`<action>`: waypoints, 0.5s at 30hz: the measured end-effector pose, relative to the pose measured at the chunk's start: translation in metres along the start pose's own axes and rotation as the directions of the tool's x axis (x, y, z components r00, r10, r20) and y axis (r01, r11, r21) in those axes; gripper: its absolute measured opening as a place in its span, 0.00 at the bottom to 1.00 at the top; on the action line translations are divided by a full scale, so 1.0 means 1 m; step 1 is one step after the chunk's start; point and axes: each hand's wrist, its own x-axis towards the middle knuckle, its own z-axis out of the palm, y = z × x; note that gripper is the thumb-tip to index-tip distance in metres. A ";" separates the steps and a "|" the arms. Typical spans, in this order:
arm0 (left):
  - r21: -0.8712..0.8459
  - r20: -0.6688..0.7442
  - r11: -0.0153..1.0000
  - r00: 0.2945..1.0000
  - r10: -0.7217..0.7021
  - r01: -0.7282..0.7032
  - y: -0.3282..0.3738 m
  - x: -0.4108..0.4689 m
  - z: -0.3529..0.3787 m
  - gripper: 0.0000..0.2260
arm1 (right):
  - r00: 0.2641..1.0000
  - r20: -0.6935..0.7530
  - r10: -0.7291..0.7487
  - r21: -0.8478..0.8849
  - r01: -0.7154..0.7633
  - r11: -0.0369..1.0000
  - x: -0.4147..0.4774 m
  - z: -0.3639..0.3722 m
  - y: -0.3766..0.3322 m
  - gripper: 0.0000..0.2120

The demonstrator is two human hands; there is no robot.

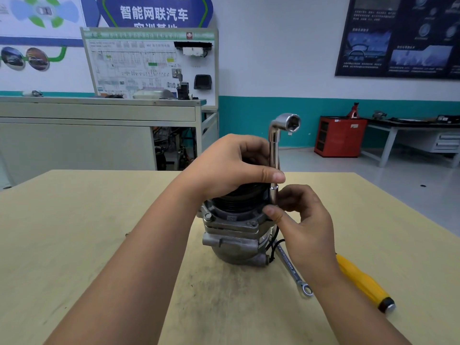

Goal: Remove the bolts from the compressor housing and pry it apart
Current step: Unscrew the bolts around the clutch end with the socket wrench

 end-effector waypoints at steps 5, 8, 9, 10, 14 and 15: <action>-0.009 0.019 1.000 1.000 0.002 -0.001 -0.001 0.000 -0.001 0.04 | 1.000 0.019 0.013 0.028 -0.013 1.000 0.001 -0.001 -0.001 0.13; -0.040 0.038 0.999 0.999 -0.006 0.007 0.000 0.000 -0.002 0.06 | 0.999 0.034 0.027 0.016 -0.028 0.999 0.001 -0.002 -0.002 0.16; -0.048 0.051 0.999 0.999 -0.008 0.010 0.000 0.000 -0.002 0.07 | 0.999 0.039 0.033 0.010 -0.033 0.999 0.001 -0.003 -0.002 0.15; -0.055 0.065 0.998 0.998 -0.011 0.014 0.000 -0.001 -0.002 0.08 | 0.998 0.042 0.040 0.009 -0.041 0.999 0.001 -0.003 -0.003 0.12; -0.081 0.109 0.996 0.994 -0.019 0.028 0.000 -0.002 -0.003 0.10 | 0.996 0.045 0.074 0.028 -0.076 0.997 0.002 -0.002 -0.004 0.04; -0.083 0.112 0.996 0.994 -0.020 0.030 0.000 -0.002 -0.003 0.10 | 0.996 0.050 0.076 0.037 -0.077 0.996 0.002 -0.002 -0.004 0.04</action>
